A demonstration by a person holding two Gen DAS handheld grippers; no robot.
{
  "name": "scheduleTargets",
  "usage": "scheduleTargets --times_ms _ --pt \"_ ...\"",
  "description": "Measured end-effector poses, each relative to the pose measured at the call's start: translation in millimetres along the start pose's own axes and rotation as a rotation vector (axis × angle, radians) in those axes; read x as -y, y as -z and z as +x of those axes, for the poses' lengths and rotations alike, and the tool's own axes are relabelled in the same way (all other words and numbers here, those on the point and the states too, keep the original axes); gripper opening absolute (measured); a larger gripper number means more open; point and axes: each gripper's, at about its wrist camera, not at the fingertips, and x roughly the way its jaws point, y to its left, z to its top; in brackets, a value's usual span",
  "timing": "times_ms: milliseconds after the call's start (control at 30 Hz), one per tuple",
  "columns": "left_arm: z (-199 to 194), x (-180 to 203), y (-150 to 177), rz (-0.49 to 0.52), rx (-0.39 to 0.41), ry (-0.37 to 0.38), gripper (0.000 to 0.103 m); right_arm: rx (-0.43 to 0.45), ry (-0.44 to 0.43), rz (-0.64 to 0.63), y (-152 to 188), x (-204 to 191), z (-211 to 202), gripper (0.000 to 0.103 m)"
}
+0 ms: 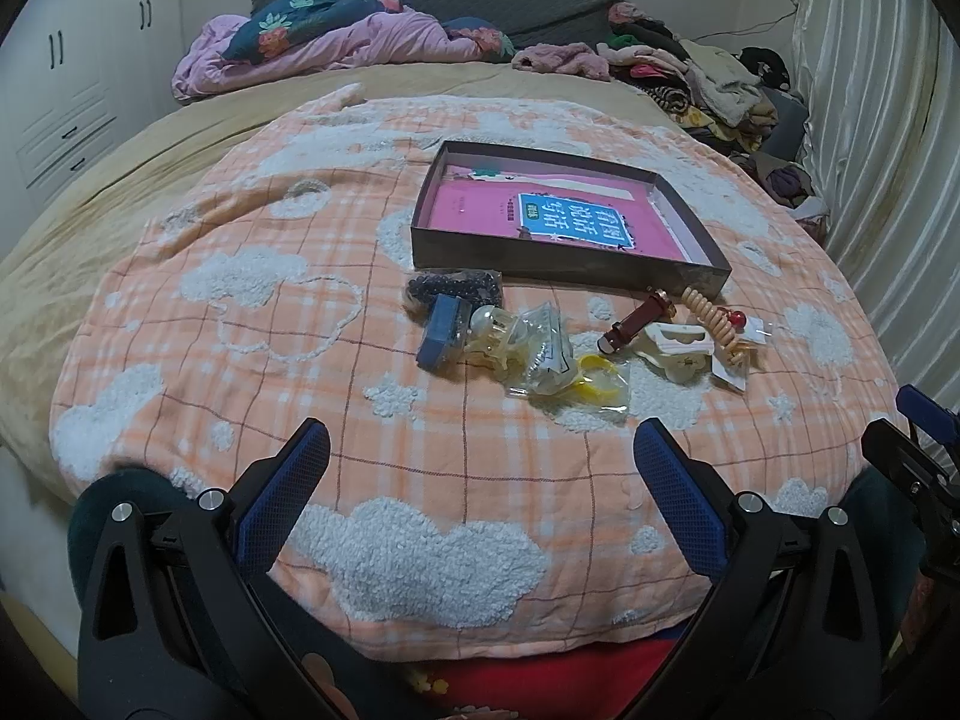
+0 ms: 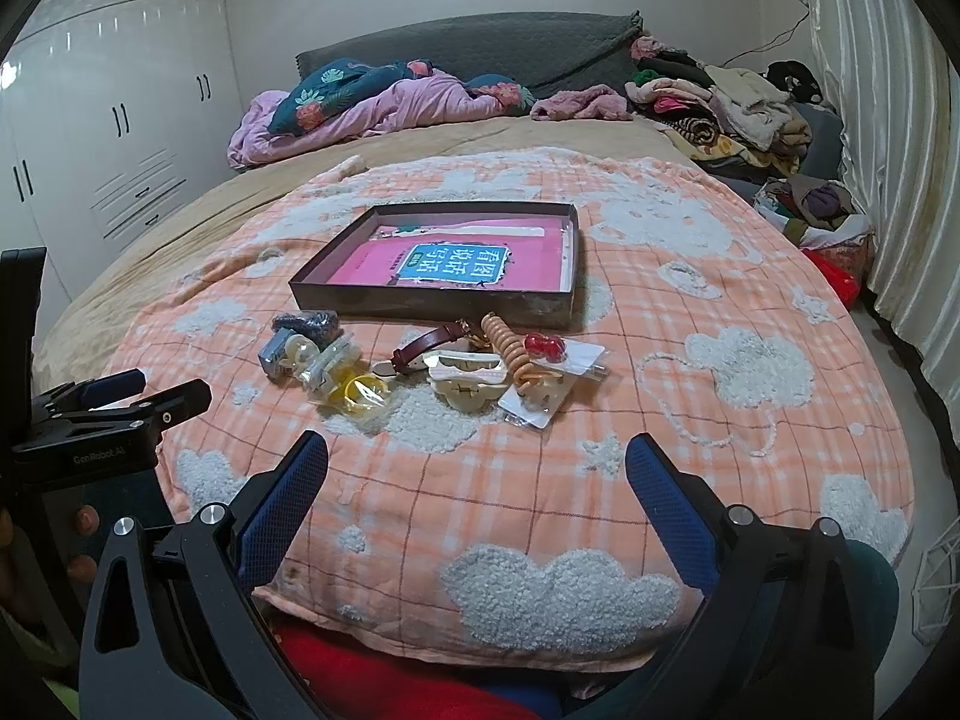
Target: Organize jewelry
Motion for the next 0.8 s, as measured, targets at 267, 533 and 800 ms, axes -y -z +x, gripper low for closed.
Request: scheduleTargets --times_ms 267,533,800 --pt "-0.8 0.7 -0.2 0.000 0.000 -0.002 0.095 -0.002 -0.001 -0.003 -0.3 -0.2 0.8 0.099" --pt "-0.4 -0.1 -4.3 -0.005 -0.005 -0.007 0.095 -0.010 -0.004 -0.017 -6.4 -0.4 11.4 0.099" --pt "20.3 -15.9 -10.1 -0.035 -0.022 -0.024 0.095 -0.015 -0.011 -0.021 -16.5 6.1 25.5 0.099"
